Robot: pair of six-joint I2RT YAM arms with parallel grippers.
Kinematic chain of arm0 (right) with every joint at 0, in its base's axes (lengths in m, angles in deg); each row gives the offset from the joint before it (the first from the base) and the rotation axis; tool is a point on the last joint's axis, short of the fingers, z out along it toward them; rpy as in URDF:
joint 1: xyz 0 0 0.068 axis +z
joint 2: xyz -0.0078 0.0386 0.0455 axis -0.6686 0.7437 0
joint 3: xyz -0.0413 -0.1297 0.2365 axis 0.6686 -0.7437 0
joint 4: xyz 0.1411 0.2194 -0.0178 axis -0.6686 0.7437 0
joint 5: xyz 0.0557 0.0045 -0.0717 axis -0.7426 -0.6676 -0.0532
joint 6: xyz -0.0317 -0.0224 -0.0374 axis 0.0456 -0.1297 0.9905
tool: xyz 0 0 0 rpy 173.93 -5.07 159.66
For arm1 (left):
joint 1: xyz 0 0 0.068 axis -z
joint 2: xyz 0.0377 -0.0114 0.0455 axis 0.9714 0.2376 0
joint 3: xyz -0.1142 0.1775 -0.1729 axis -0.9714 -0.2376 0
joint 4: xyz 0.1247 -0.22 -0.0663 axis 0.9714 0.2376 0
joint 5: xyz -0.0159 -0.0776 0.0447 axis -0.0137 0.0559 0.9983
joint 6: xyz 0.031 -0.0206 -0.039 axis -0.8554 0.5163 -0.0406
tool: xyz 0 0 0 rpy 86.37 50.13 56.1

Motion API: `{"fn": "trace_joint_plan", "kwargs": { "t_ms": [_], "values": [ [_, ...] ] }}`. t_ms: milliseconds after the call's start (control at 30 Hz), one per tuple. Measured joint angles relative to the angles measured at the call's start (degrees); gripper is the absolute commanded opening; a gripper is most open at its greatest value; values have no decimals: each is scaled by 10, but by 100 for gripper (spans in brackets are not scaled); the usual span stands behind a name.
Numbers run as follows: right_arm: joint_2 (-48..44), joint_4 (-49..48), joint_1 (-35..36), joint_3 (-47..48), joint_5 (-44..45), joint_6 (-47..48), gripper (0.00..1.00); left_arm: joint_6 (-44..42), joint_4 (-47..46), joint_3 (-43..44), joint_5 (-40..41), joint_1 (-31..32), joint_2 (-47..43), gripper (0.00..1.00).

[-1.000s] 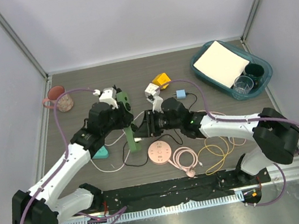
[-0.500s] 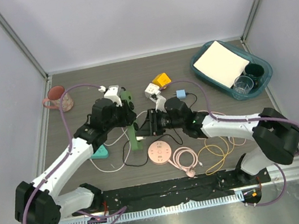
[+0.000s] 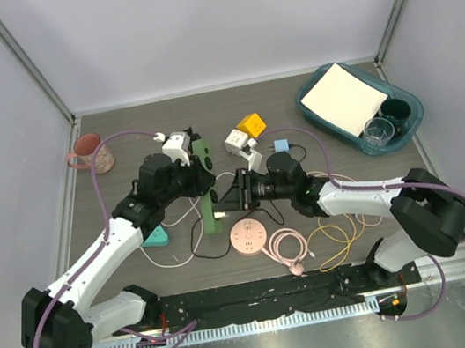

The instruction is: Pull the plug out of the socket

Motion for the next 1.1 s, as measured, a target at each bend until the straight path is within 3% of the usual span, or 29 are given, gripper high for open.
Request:
{"fn": "trace_joint_plan", "kwargs": {
  "t_ms": [167, 400, 800, 1100],
  "values": [
    [7, -9, -1, -5, -3, -3, 1, 0, 10, -1, 4, -1, 1, 0],
    [-40, 170, 26, 55, 92, 89, 1, 9, 3, 3, 2, -1, 14, 0],
    [-54, 37, -31, -7, -31, 17, 1, -9, -62, -22, -29, 0, -27, 0],
    [-72, 186, -34, 42, 10, 100, 1, -13, -62, -8, -33, 0, 15, 0]
  ]
}}
